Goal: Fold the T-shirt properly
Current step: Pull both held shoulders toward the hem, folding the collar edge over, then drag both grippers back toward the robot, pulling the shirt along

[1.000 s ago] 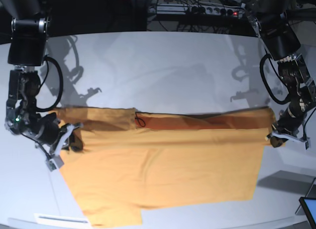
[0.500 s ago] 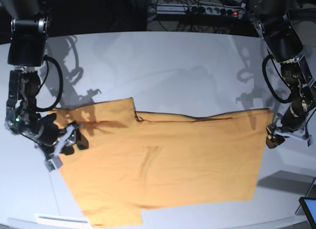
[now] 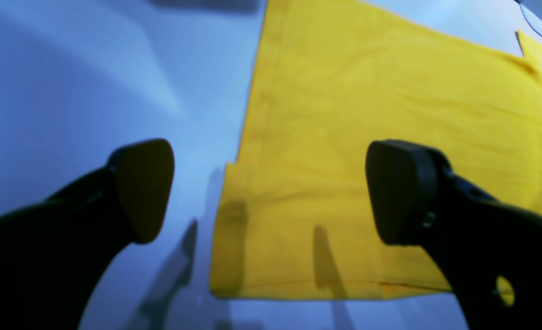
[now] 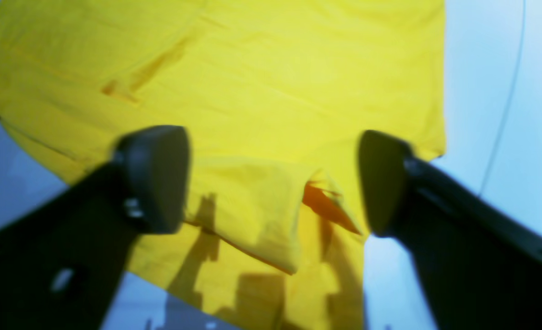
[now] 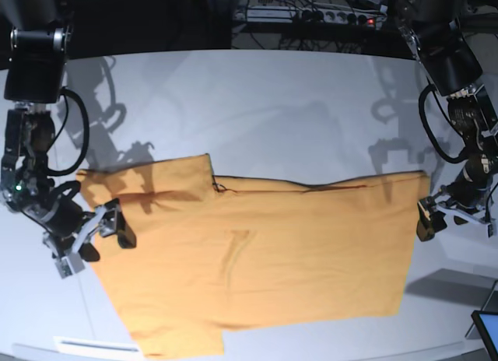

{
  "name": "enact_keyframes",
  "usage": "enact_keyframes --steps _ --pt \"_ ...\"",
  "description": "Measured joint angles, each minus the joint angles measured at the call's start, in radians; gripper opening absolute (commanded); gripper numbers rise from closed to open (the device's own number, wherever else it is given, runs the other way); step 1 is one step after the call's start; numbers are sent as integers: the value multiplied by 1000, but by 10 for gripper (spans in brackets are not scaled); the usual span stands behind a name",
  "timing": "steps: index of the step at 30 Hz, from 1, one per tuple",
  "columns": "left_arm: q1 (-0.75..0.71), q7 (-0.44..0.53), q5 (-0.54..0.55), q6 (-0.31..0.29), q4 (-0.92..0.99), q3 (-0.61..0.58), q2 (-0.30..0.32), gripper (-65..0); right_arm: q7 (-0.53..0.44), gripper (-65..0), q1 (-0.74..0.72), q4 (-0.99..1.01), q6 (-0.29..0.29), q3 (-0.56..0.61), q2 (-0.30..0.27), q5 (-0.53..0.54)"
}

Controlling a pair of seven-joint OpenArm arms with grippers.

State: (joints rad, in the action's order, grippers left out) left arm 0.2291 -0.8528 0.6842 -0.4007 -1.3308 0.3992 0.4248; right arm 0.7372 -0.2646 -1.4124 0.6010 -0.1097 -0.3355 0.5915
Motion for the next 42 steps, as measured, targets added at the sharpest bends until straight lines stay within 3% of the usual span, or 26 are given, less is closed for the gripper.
enact_keyframes --steps 2,5,7,8,12,16,21,23,27,30,33,37,42 --pt "-38 8 -4 0 -57 -3 -1 -217 -5 -405 24 -35 0 1 1 4" --pt "-88 81 -5 0 -95 -4 -24 -517 -2 -641 64 -53 0 17 10 3" --pt "-103 104 -4 0 -89 -11 -31 -650 1 -646 80 -51 0 24 23 0" --pt "-110 132 -1 0 -82 -11 -32 -650 6 -625 83 -49 0 26 26 0" --pt "-116 182 -35 7 -16 -26 -24 -650 -6 -647 85 -49 0 34 20 0" --pt "-114 274 -229 4 9 -119 -37 -650 -8 -647 84 -35 3 45 25 6" --pt "-121 429 -446 -2 14 -144 -138 -650 -69 -647 75 63 -3 45 23 -6" --pt "-124 483 -453 -5 22 -144 -154 -650 -141 -647 83 84 -3 45 23 -7" --pt "-130 504 -454 -2 25 -138 -148 -650 -367 -647 129 86 -6 79 19 1" --pt "-133 503 -460 0 25 -138 -149 -650 -475 -647 160 87 -7 115 26 2" --pt "-142 506 -459 -4 23 -137 -150 -650 -510 -647 181 87 -60 143 24 0" --pt "-148 506 -459 -7 23 -49 -172 -650 -656 -647 200 103 -143 207 20 1" --pt "-143 525 -464 0 42 -35 -167 -650 -708 -647 171 215 -157 257 25 4"
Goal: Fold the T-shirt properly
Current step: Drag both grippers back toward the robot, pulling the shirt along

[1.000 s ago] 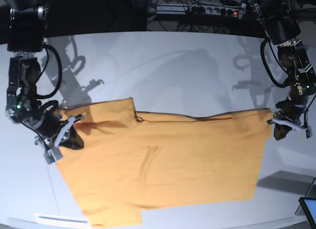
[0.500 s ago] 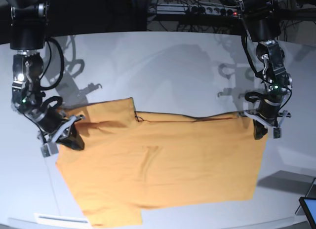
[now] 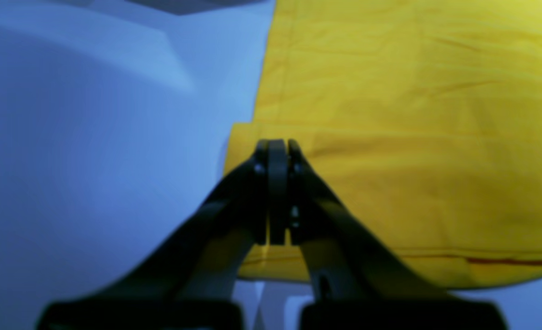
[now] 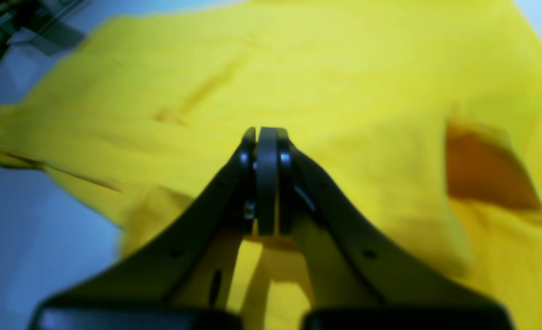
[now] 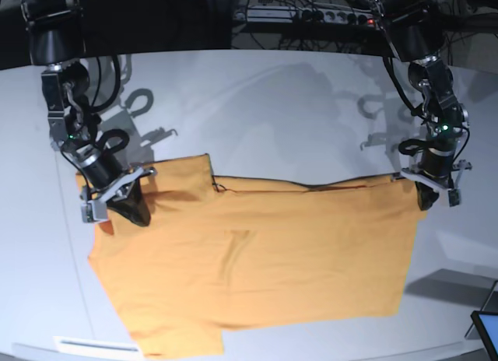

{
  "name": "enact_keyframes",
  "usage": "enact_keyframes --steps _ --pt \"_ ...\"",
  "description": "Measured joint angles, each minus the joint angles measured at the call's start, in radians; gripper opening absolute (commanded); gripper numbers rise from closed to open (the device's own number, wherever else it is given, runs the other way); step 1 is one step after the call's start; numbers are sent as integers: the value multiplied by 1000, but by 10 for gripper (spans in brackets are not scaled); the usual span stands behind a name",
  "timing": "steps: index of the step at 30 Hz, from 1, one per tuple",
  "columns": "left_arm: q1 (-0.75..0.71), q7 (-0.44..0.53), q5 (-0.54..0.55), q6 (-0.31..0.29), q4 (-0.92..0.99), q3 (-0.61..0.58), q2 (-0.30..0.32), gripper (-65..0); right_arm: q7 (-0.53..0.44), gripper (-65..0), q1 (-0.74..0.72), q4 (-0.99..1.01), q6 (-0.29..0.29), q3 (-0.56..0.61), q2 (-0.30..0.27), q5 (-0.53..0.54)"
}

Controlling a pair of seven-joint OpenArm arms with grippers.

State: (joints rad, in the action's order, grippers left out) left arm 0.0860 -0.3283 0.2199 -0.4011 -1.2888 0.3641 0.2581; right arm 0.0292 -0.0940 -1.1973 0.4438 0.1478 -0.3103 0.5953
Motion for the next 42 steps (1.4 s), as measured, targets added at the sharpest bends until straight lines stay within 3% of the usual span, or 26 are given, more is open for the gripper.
enact_keyframes --steps 4,9,24,33,42 --pt "11 103 -5 -10 62 -31 -6 -650 -15 -647 -53 99 -15 31 -5 3" --pt "8 112 -7 -10 97 -64 22 -650 -58 -647 -55 154 -6 33 -2 1" --pt "35 161 16 -16 280 -72 53 -650 -45 -647 -61 239 0 33 -3 19" --pt "3 169 19 -16 267 -75 67 -650 -70 -647 -21 228 10 30 -3 32" --pt "-143 172 20 -7 120 -74 67 -650 -109 -647 48 188 18 24 -6 34"
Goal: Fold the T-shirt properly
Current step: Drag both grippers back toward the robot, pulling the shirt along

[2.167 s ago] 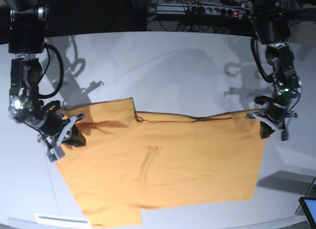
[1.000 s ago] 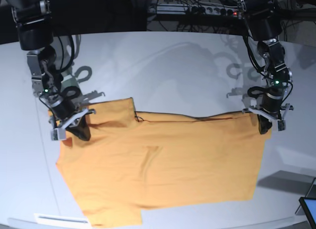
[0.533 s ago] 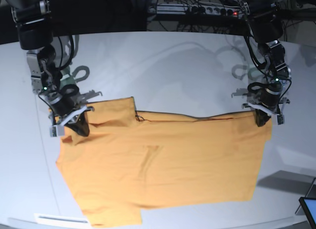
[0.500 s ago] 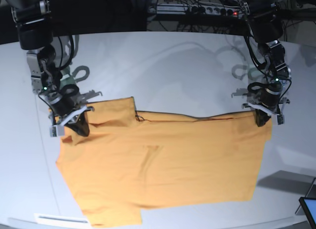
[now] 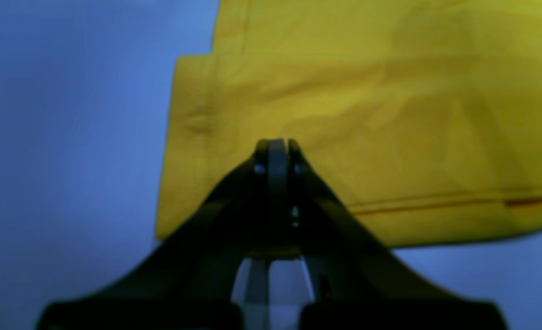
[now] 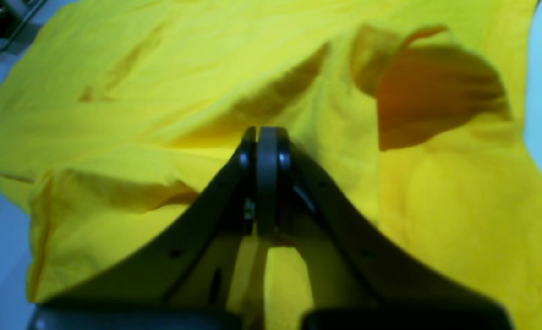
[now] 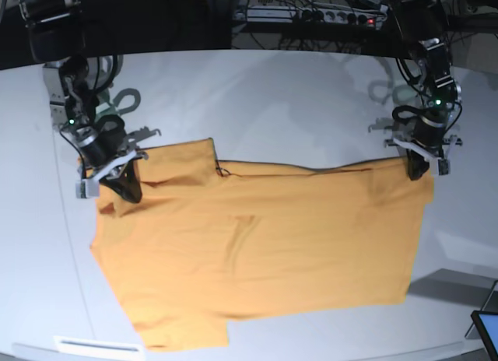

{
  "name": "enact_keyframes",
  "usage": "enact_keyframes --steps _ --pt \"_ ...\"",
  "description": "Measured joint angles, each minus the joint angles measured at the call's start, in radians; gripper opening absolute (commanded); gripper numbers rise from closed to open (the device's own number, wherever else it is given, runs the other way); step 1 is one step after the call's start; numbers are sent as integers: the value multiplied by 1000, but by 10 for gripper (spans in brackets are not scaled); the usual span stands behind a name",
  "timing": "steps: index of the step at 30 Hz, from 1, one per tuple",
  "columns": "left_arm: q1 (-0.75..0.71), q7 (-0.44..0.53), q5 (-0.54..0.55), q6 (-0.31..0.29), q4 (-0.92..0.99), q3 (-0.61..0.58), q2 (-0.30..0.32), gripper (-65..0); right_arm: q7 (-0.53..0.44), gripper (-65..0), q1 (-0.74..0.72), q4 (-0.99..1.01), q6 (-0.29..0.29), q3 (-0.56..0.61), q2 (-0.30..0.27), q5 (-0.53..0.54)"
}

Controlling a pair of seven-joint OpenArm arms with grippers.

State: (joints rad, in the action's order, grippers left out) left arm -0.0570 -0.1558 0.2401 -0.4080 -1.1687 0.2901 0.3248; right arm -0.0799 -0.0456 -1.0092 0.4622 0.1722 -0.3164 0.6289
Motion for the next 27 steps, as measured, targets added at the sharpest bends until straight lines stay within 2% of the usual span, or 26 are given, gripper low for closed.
enact_keyframes --steps 7,17,27 --pt "-66 1 0 5 -51 5 2 -650 30 -647 120 -146 -18 -9 -2 0" --pt "-208 11 0 13 -166 11 8 -650 35 -647 239 -254 -15 -9 -4 1" --pt "-314 0 3 3 -212 11 86 -650 56 -647 389 -365 -2 -101 0 0"
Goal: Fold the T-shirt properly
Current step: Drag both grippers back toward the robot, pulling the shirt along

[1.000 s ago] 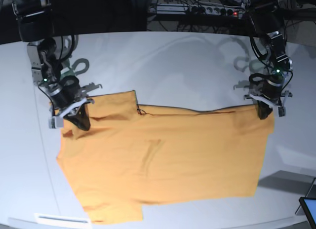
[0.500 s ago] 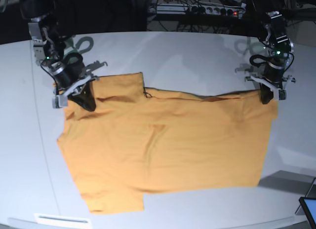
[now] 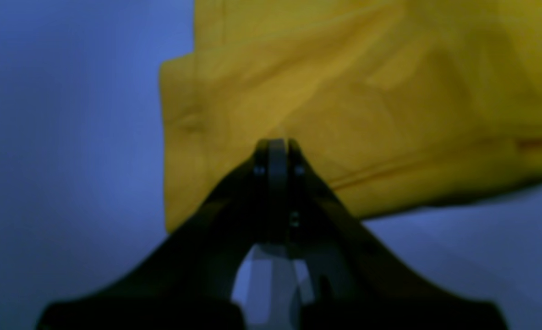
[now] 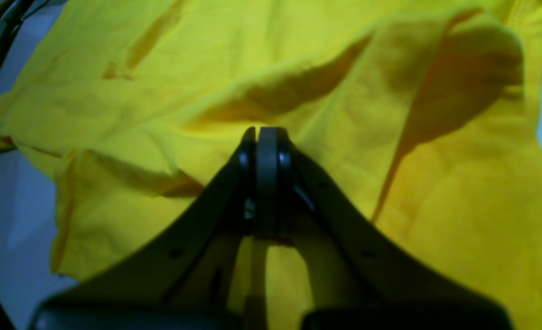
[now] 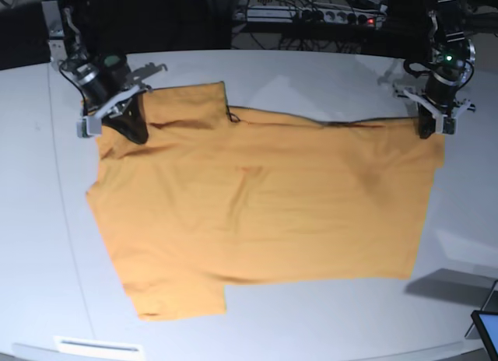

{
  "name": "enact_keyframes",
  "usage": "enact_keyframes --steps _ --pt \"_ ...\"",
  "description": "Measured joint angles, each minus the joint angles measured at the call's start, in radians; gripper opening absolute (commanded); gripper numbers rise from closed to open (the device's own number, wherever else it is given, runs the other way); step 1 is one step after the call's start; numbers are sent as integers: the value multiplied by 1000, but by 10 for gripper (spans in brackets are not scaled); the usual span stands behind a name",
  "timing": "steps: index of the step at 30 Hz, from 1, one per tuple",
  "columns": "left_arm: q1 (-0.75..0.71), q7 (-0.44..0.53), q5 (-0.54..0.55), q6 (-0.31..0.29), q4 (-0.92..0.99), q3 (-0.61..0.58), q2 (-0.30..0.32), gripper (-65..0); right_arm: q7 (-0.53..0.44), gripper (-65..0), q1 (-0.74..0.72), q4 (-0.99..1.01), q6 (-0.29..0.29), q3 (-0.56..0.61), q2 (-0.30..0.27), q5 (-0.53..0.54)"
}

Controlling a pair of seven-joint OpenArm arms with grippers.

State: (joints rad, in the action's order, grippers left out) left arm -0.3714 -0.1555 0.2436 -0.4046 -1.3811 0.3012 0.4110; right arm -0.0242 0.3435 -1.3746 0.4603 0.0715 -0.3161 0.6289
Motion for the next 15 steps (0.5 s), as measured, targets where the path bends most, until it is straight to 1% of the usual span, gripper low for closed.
enact_keyframes --steps 2,5,10,15 --pt "-14 6 0 0 -1 -1 11 -650 8 -647 26 -21 -1 -18 1 0" --pt "-39 6 0 0 -17 3 12 -650 9 -647 60 -37 2 -33 0 0" --pt "-106 -40 -11 -3 -77 56 8 -650 2 -647 92 -56 -2 -33 -2 0" --pt "-125 -43 -16 -12 -99 84 3 -650 8 -647 123 -90 -16 -32 -2 -1"
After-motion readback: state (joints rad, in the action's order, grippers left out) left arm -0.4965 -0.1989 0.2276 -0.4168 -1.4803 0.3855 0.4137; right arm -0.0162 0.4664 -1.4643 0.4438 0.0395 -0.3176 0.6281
